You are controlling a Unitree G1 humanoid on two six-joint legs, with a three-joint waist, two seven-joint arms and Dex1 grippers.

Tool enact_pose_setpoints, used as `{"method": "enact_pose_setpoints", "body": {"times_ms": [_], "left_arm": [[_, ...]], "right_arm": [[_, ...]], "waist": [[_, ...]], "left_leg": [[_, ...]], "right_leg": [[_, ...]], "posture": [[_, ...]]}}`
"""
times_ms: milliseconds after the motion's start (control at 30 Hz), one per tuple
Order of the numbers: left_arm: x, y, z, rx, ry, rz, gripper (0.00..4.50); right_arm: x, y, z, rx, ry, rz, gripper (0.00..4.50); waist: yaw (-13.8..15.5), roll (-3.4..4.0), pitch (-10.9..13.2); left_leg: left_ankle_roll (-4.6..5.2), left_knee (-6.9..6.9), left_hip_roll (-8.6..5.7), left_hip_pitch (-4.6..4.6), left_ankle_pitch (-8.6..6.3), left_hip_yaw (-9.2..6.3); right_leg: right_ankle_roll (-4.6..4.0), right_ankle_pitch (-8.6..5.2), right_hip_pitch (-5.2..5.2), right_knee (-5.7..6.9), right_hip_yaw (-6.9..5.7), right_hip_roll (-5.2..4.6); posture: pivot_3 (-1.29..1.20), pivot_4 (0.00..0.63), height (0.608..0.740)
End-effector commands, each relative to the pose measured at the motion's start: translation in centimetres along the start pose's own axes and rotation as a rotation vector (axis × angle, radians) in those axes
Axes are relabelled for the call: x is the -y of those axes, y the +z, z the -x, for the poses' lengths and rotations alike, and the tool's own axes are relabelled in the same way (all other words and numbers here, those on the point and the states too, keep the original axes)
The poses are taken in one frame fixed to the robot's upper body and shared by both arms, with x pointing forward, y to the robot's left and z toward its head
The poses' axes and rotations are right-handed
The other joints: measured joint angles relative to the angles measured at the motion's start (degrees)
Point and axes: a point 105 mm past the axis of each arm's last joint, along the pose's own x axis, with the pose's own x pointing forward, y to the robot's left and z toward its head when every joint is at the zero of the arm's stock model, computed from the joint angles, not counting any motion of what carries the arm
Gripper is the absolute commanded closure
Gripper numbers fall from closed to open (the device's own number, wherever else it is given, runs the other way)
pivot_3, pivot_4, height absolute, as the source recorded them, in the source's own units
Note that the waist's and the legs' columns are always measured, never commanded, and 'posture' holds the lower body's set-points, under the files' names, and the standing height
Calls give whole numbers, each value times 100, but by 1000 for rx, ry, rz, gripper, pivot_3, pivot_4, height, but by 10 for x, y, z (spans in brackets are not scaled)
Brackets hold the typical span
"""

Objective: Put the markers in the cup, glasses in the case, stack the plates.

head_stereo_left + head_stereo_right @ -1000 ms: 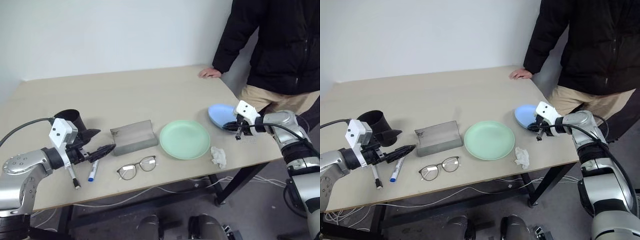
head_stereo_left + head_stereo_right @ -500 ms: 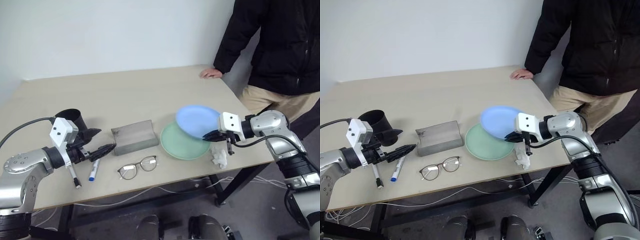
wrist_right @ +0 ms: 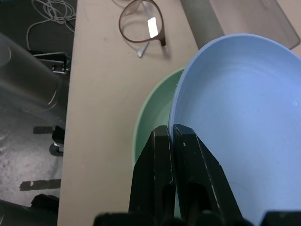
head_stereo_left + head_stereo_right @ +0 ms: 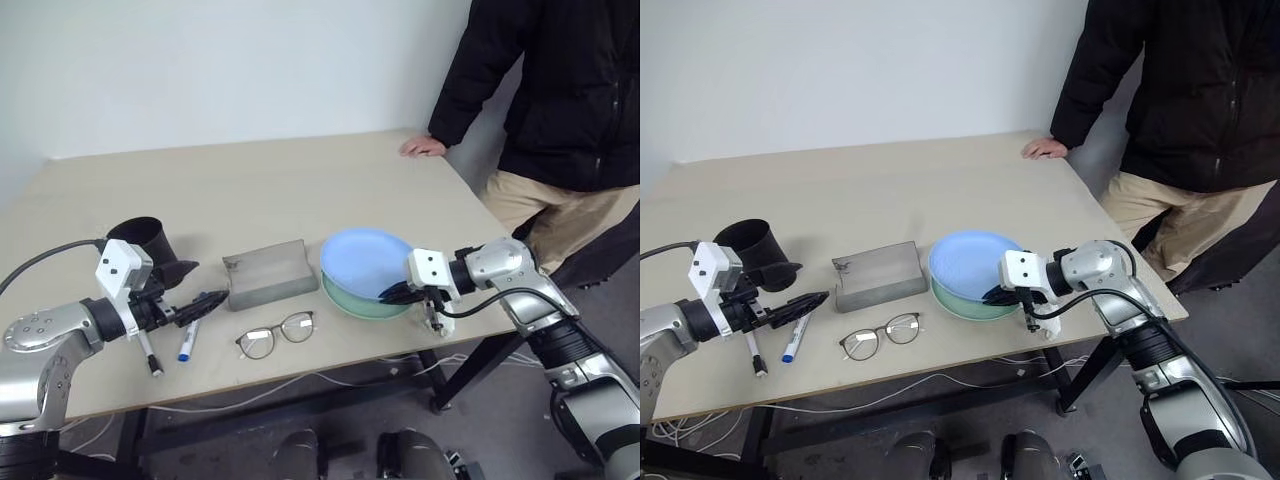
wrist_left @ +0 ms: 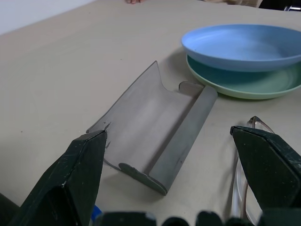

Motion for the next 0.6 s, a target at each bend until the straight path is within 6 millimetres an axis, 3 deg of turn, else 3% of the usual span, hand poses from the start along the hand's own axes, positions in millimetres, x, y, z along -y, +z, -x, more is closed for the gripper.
{"method": "enact_pose_setpoints", "body": {"times_ms": [33,433,567,600], "left_arm": [[-1,16,7,43,8,-47,0],[-6,19,10,39,13,-57,0],[-6,21,10,45,6,-56,0],[-5,21,11,46,1,-53,0]], "right_arm": [[0,4,1,8,-13,31,4460],[-6,-8,-7,-9,-22,-10,4460],[3,-4,2,2,-72,-35,3561],[4,-2,5,13,-79,-44,3162]], "waist": [[1,0,0],[-1,1,0],[1,1,0],[1,1,0]], "left_leg": [[0,0,0,0,0,0],[0,0,3,-1,0,0],[0,0,3,-2,0,1],[0,0,3,-2,0,2]], "right_leg": [[0,0,0,-1,0,0],[0,0,-1,-4,-2,-1],[0,0,-2,-4,-2,0],[0,0,-2,-4,-2,-1]], "posture": [[0,0,701],[0,0,701],[0,0,701],[0,0,701]]}}
